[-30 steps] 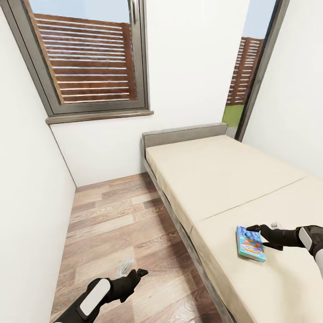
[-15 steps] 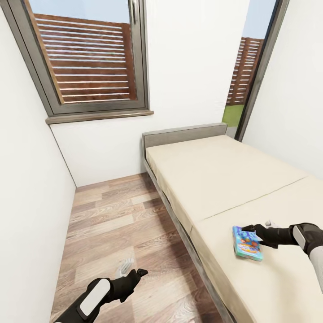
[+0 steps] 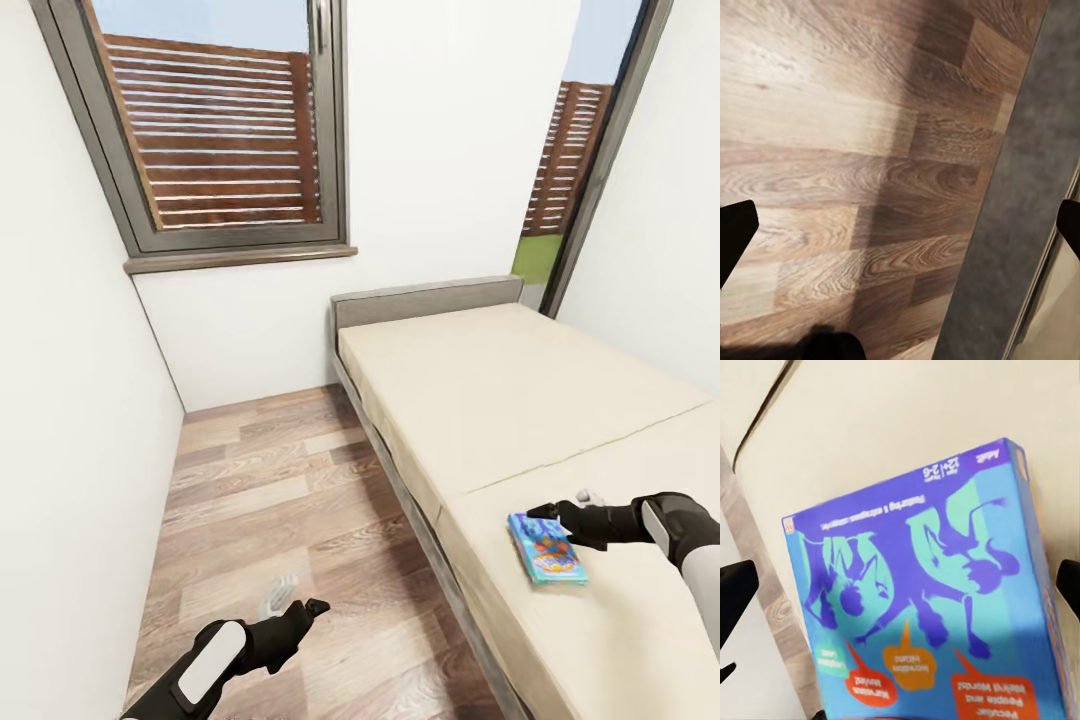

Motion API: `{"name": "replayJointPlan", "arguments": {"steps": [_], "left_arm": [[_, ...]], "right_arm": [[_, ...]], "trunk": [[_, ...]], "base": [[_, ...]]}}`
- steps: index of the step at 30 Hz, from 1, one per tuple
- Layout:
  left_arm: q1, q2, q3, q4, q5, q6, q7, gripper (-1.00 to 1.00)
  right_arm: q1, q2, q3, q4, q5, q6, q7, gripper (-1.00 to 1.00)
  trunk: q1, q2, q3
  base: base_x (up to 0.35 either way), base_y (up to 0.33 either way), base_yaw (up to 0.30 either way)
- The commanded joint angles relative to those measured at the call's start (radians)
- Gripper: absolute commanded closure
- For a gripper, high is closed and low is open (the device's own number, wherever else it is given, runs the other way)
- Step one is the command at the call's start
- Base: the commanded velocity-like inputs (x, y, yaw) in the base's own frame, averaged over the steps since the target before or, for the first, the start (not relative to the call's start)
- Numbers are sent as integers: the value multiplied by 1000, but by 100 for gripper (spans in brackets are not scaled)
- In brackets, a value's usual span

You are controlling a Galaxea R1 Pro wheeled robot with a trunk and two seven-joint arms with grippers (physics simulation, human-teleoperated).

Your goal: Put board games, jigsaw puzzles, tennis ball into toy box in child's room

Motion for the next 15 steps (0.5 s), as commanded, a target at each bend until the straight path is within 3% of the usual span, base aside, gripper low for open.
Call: {"name": "replayJointPlan", "arguments": {"steps": [1, 7, 11, 15], "left_arm": [[-1, 1, -5, -1, 9, 0, 5, -100], [-1, 1, -5, -1, 9, 0, 5, -100], [-1, 0, -5, -1, 9, 0, 5, -100], [-1, 0, -5, -1, 9, 0, 5, -100]], "right_arm": [[-1, 1, -7, -2, 10, 5, 8, -100], [-1, 8, 5, -6, 11, 5, 49, -100], [-1, 10, 59, -8, 11, 5, 90, -100], [-1, 10, 89, -8, 10, 5, 102, -100]], "trunk": [[0, 0, -1], [0, 0, -1], [0, 0, -1], [0, 0, -1]], "base": [[0, 0, 170], [0, 0, 214], [0, 0, 243], [0, 0, 150]]}}
